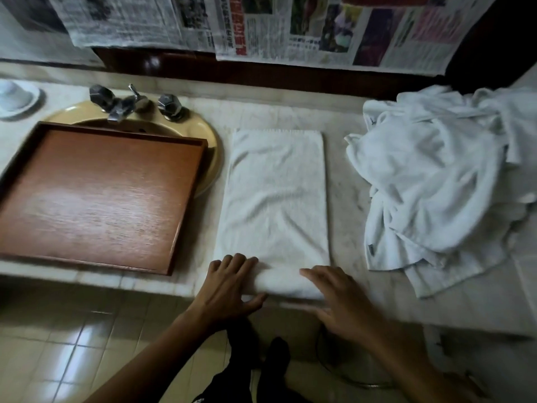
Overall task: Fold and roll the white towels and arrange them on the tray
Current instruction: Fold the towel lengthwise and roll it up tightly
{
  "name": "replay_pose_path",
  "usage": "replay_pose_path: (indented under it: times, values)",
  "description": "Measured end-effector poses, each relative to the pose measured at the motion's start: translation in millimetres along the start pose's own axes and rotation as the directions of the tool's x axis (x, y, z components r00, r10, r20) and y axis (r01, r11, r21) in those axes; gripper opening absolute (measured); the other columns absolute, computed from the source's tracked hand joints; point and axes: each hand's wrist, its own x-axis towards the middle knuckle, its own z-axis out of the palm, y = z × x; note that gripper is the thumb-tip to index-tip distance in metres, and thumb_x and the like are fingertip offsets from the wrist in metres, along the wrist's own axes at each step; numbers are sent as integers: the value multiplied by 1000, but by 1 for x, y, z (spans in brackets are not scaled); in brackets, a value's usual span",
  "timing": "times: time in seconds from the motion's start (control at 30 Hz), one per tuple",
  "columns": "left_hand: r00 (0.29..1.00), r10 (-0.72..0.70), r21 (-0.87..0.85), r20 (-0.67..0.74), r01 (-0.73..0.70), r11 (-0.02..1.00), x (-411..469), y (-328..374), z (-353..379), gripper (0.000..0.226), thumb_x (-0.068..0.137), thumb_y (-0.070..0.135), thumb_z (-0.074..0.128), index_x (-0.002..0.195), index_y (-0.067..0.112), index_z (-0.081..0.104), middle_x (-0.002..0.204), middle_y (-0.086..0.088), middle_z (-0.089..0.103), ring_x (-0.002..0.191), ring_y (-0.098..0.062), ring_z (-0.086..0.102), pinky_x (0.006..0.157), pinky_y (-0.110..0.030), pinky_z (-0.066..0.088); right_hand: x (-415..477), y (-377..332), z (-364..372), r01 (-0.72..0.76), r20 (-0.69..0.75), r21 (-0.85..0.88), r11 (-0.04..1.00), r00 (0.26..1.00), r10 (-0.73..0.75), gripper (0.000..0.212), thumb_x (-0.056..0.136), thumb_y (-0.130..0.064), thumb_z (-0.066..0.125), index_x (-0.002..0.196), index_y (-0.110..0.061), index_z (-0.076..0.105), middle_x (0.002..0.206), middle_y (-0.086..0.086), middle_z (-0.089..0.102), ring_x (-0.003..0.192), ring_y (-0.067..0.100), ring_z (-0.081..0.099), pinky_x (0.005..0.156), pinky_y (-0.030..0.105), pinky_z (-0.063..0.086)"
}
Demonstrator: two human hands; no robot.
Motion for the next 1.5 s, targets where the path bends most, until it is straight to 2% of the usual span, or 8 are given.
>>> replay_pose_path:
  times: [0.13,0.43,0.73,0.9,1.0,1.23,1.33,1.5]
  values:
    - [998,58,47,19,-59,997,-11,-21,-9,77,86,81,48,145,31,44,140,6,46,130,-18,44,104,-43,40,-1,9,5,22,-24,-44,999,999,-23,78,83,-25,77,151,-34,41,139,-6,51,125,19,52,99,38,50]
    - [991,122,43,-63,-119,992,-44,-54,-8,69,95,70,49,136,16,53,133,2,60,122,-19,56,97,-29,34,-9,8,-3,5,27,-43,999,1000,-4,65,88,-43,70,148,-35,47,132,-5,55,120,19,54,92,41,51]
    - [992,-128,-299,9,125,946,-45,-51,-10,63,87,75,50,124,26,61,113,16,54,100,-5,53,86,-35,46,-8,8,-20,-183,158,115,976,974,164,54,92,-58,65,138,-38,45,140,-7,48,126,18,49,107,40,42]
    - [965,-247,-442,84,258,859,-35,-47,-18,78,78,80,50,126,20,65,114,9,54,91,-1,59,78,-22,44,4,18,-22,-171,64,120,978,984,164,49,98,-51,60,140,-27,57,133,-7,50,123,12,44,106,39,40]
    - [933,-344,-466,109,353,811,-27,-42,-20,55,86,65,67,122,23,66,111,4,61,90,-1,59,73,-12,40,8,16,-19,-228,51,111,967,973,223,49,100,-53,55,145,-33,50,142,-10,52,132,15,42,109,42,34]
    - [892,-437,-533,117,428,730,-16,-38,-27,49,73,66,65,99,24,65,92,-4,68,84,-18,65,72,-28,47,-3,-12,2,-98,-371,-117,988,927,48,39,89,-32,64,127,-23,65,132,3,60,120,29,56,95,46,49]
    - [875,-466,-523,133,462,716,-13,-33,-30,37,84,60,73,95,25,64,93,-5,70,90,-23,67,76,-34,49,-8,-28,26,-68,-338,-250,966,941,-21,58,87,-29,71,142,-19,56,148,12,52,137,36,47,109,53,41]
    - [905,-285,-74,-315,276,958,-18,1,-13,42,97,55,56,131,31,56,133,-8,55,121,-31,52,94,-48,43,-8,-26,39,-122,-248,-298,947,968,47,80,87,-32,69,158,-18,36,163,13,32,152,38,27,121,58,26]
